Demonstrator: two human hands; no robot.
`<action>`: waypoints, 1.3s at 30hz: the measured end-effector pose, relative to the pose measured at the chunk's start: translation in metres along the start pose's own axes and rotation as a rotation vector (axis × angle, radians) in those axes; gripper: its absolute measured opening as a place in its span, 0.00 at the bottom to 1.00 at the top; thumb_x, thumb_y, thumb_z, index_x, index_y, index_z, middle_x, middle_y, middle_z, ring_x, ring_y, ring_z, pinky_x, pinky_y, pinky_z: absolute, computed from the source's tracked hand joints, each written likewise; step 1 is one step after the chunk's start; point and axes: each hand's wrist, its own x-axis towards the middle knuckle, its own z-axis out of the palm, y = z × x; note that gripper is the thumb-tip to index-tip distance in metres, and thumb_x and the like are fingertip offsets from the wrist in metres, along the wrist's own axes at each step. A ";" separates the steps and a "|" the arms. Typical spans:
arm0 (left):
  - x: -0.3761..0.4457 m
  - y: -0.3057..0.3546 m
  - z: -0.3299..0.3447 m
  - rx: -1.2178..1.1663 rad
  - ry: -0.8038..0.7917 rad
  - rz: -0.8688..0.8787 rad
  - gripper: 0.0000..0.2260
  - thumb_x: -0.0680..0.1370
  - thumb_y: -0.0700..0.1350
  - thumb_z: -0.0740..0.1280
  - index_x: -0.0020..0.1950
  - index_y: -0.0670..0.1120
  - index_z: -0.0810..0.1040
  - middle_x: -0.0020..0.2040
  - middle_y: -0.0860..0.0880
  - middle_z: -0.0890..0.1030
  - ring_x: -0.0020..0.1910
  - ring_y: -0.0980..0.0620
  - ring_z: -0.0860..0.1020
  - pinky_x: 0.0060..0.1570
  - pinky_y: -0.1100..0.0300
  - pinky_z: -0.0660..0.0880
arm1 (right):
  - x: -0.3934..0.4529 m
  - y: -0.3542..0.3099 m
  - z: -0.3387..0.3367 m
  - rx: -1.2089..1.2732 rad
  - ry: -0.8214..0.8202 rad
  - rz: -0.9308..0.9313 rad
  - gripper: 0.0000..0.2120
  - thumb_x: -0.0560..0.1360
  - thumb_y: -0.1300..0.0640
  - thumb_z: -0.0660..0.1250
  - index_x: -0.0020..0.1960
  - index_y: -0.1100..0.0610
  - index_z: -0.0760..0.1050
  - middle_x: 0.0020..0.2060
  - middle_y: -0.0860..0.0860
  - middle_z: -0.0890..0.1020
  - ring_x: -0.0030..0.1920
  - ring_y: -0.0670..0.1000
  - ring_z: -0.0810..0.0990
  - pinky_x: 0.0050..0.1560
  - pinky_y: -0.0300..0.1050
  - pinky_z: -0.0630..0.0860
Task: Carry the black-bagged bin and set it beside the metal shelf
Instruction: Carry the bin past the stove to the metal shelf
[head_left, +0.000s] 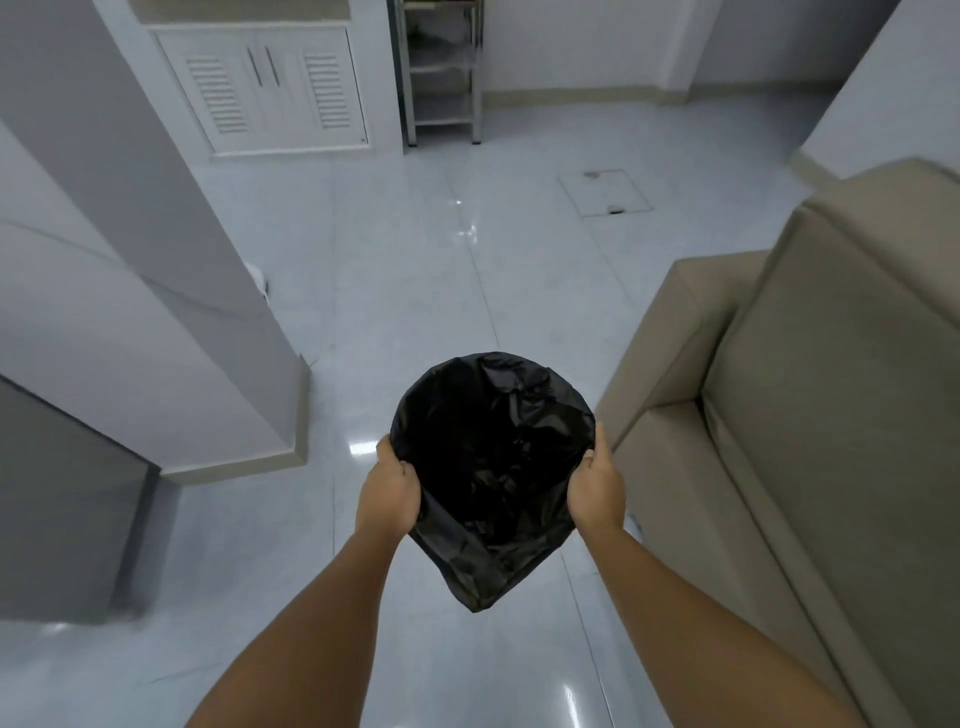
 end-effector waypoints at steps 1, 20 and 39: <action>0.003 0.017 -0.010 -0.007 0.004 0.006 0.20 0.82 0.42 0.48 0.74 0.44 0.58 0.65 0.39 0.75 0.61 0.38 0.76 0.62 0.47 0.72 | 0.006 -0.017 -0.008 0.000 0.000 -0.006 0.26 0.82 0.58 0.48 0.78 0.45 0.52 0.31 0.54 0.73 0.32 0.53 0.73 0.32 0.46 0.68; 0.257 0.236 -0.121 -0.036 -0.020 0.103 0.19 0.81 0.41 0.50 0.73 0.43 0.59 0.63 0.39 0.76 0.59 0.39 0.76 0.61 0.47 0.72 | 0.218 -0.295 -0.008 0.025 0.090 -0.029 0.25 0.81 0.59 0.47 0.77 0.48 0.55 0.41 0.57 0.78 0.40 0.57 0.76 0.43 0.48 0.71; 0.662 0.497 -0.112 -0.030 -0.014 0.115 0.20 0.81 0.42 0.49 0.74 0.44 0.58 0.63 0.38 0.76 0.58 0.38 0.77 0.61 0.45 0.74 | 0.636 -0.542 0.033 -0.021 0.090 -0.025 0.27 0.80 0.62 0.48 0.78 0.48 0.54 0.39 0.57 0.80 0.36 0.56 0.77 0.34 0.46 0.72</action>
